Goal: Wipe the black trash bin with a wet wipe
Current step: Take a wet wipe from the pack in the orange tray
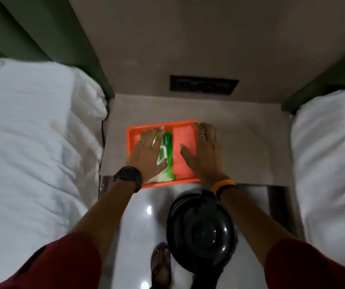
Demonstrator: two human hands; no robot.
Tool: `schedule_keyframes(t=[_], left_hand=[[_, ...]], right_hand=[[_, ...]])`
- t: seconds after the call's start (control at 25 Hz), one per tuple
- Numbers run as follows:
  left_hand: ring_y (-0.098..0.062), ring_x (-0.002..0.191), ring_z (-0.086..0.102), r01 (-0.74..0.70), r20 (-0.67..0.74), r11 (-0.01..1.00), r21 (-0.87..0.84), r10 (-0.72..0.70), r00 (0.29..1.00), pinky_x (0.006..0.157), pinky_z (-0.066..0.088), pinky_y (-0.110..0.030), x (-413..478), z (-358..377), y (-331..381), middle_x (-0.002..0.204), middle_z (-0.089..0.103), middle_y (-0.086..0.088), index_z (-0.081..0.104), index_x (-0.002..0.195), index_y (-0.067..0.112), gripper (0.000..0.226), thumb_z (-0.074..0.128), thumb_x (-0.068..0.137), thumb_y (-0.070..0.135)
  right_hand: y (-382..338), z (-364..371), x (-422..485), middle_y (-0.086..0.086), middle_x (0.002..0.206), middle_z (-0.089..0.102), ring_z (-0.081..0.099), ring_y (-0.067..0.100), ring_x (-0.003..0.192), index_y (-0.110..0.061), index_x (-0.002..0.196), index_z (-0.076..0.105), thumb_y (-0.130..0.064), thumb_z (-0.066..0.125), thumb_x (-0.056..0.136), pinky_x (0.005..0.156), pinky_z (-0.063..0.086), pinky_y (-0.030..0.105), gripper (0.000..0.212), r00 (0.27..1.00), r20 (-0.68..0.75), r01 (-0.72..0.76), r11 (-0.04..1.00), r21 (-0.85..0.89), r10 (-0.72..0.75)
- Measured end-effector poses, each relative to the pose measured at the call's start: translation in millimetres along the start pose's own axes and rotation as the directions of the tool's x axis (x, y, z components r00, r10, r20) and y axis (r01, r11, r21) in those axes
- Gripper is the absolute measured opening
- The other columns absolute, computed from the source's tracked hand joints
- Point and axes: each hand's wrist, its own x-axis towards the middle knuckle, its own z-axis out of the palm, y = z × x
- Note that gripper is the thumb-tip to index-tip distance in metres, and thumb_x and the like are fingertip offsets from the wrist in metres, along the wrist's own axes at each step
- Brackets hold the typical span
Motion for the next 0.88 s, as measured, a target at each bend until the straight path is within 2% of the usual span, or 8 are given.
schedule_keyframes(t=[0.12,0.24,0.4,0.56,0.64,0.68,0.76,0.88], left_hand=[[-0.041,0.143,0.029,0.058,0.16,0.998,-0.031,-0.052,0.986,0.123,0.026,-0.047,-2,70,-34,0.151,0.037,-0.023,0.03,0.149,0.0,0.09,0.077,0.08,0.035],[-0.04,0.141,0.029,0.097,0.185,0.992,-0.082,-0.081,0.979,0.12,0.03,-0.051,8,108,-56,0.151,0.035,-0.022,0.035,0.145,0.002,0.089,0.082,0.076,0.034],[-0.039,0.144,0.028,0.112,0.159,0.986,-0.122,-0.092,0.983,0.122,0.028,-0.047,24,130,-69,0.158,0.03,-0.018,0.027,0.153,0.009,0.098,0.082,0.078,0.04],[-0.037,0.141,0.031,0.08,0.171,0.99,-0.114,-0.059,0.984,0.119,0.029,-0.046,33,124,-66,0.156,0.033,-0.017,0.016,0.156,0.011,0.109,0.083,0.076,0.04],[-0.034,0.142,0.033,0.16,0.175,0.947,-0.279,-0.114,0.978,0.12,0.031,-0.044,35,118,-66,0.154,0.034,-0.016,0.013,0.156,0.01,0.107,0.084,0.078,0.026],[-0.032,0.143,0.034,0.206,0.159,0.892,-0.402,-0.154,0.975,0.121,0.031,-0.041,34,116,-67,0.155,0.035,-0.016,0.015,0.155,0.009,0.101,0.082,0.08,0.015],[-0.026,0.14,0.038,0.27,0.13,0.761,-0.591,-0.24,0.962,0.114,0.036,-0.023,27,114,-71,0.153,0.036,-0.015,0.02,0.151,0.007,0.086,0.071,0.084,-0.007],[-0.013,0.121,0.04,0.336,0.157,0.665,-0.666,-0.315,0.936,0.079,0.043,0.003,14,109,-68,0.146,0.039,-0.009,0.016,0.15,0.013,0.084,0.061,0.085,-0.017]], right_hand=[[14,89,-13,0.013,0.127,0.063,0.061,0.033,0.118,-0.007,0.124,0.066,-0.023,0.059,0.086,0.092,0.053,0.04,0.042,0.978,0.144,-0.16,0.985,0.068,0.149],[13,144,-8,0.019,0.114,0.073,0.066,0.037,0.109,-0.003,0.107,0.074,-0.01,0.055,0.085,0.09,0.048,0.037,0.029,0.916,0.283,-0.326,0.938,0.116,0.283],[10,173,1,0.017,0.108,0.078,0.071,0.034,0.103,-0.004,0.099,0.079,-0.003,0.058,0.08,0.086,0.049,0.03,0.028,0.875,0.26,-0.467,0.856,0.222,0.409],[6,183,12,0.015,0.114,0.074,0.067,0.03,0.106,-0.003,0.106,0.074,-0.004,0.049,0.092,0.094,0.05,0.032,0.029,0.845,0.355,-0.514,0.791,0.332,0.399],[5,181,18,0.014,0.105,0.067,0.063,0.027,0.093,-0.007,0.102,0.068,0.004,0.046,0.091,0.083,0.05,0.03,0.028,0.832,0.418,-0.536,0.723,0.436,0.365],[5,181,19,0.014,0.106,0.066,0.064,0.026,0.092,-0.007,0.102,0.067,0.008,0.048,0.086,0.082,0.052,0.031,0.029,0.833,0.404,-0.544,0.692,0.475,0.378],[4,182,17,0.014,0.125,0.064,0.063,0.028,0.113,-0.01,0.119,0.065,-0.003,0.063,0.083,0.098,0.052,0.04,0.037,0.825,0.392,-0.555,0.719,0.418,0.408],[-6,189,7,0.007,0.139,0.053,0.051,0.028,0.131,-0.025,0.126,0.062,-0.035,0.076,0.079,0.112,0.04,0.049,0.051,0.83,0.384,-0.506,0.835,0.215,0.404]])
